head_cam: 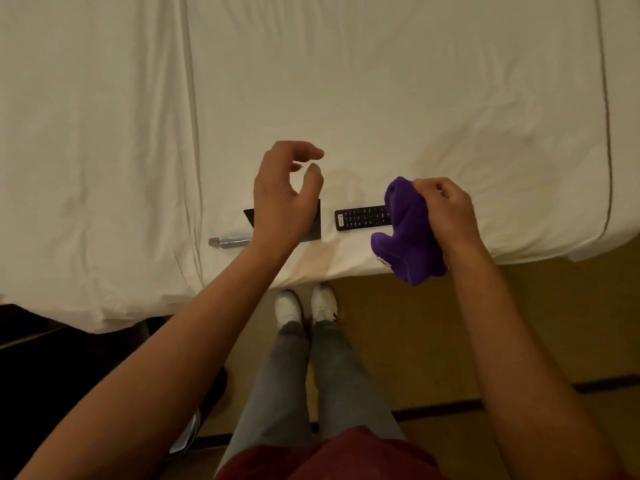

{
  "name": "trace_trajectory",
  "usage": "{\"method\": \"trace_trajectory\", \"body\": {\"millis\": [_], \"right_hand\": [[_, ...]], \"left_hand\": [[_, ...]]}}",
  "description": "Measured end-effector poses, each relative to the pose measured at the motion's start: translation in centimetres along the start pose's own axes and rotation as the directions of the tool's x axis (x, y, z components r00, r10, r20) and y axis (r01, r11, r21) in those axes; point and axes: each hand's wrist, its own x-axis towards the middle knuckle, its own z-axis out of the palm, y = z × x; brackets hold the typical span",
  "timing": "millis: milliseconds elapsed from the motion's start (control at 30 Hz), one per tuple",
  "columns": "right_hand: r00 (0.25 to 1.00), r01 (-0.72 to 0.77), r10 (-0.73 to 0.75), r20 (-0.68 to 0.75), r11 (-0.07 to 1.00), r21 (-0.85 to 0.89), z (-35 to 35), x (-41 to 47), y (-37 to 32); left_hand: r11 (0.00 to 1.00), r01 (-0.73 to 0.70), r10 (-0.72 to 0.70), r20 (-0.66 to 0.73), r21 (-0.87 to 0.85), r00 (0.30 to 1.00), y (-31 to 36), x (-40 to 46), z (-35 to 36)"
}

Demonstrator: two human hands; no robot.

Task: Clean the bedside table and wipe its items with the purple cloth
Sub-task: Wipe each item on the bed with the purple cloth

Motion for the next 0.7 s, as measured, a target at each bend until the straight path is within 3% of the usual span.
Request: {"method": "trace_trajectory", "body": {"millis": [100, 167, 333, 467, 700], "right_hand": [[0.999, -0.019, 0.02, -0.04, 1.0, 0.014, -2.2, -0.7, 0.2], [0.999, -0.015, 0.016, -0.052, 1.0, 0.027, -3.4, -1.3, 0.9], [1.0, -0.013, 0.015, -0.015, 0.991, 0.134, -5.0, -0.8, 3.0], [0.999, -0.004, -0.002, 0.041, 0.988, 0.156, -6.4, 1.3, 4.5], [0.974, 0.077, -0.081, 0.211, 0.997, 0.026, -10.5, 5.8, 5.1]], "left_hand": [[0.999, 0.039, -0.036, 0.251, -0.006, 0.967, 0.7, -0.5, 3.6], [0.993, 0.042, -0.081, 0.387, 0.108, 0.919, 0.0, -1.1, 6.1], [0.892, -0.149, -0.142, 0.579, 0.426, 0.803, -3.3, -1.8, 11.6], [0.756, -0.301, -0.172, 0.619, 0.582, 0.767, -5.9, -2.0, 15.0], [0.622, -0.309, -0.292, 0.58, 0.719, 0.761, -8.8, -1.2, 18.5]]}}
